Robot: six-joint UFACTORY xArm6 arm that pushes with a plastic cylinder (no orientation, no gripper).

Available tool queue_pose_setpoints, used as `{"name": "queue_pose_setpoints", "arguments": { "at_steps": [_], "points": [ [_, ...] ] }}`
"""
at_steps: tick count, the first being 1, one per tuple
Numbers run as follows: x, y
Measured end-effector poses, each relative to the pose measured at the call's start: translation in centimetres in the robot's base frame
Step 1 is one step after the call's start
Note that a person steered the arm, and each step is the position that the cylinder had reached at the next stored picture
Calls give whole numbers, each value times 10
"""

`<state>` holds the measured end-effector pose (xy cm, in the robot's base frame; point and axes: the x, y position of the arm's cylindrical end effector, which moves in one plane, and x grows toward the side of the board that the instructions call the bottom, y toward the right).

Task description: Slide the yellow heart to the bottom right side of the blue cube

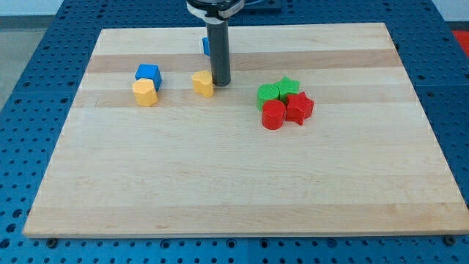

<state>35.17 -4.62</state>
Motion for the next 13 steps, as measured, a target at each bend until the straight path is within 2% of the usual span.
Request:
{"name": "queue_pose_setpoints", "arguments": {
  "at_steps": [5, 6, 13],
  "points": [
    [16, -8],
    [18, -30],
    [6, -49]
  ]
}}
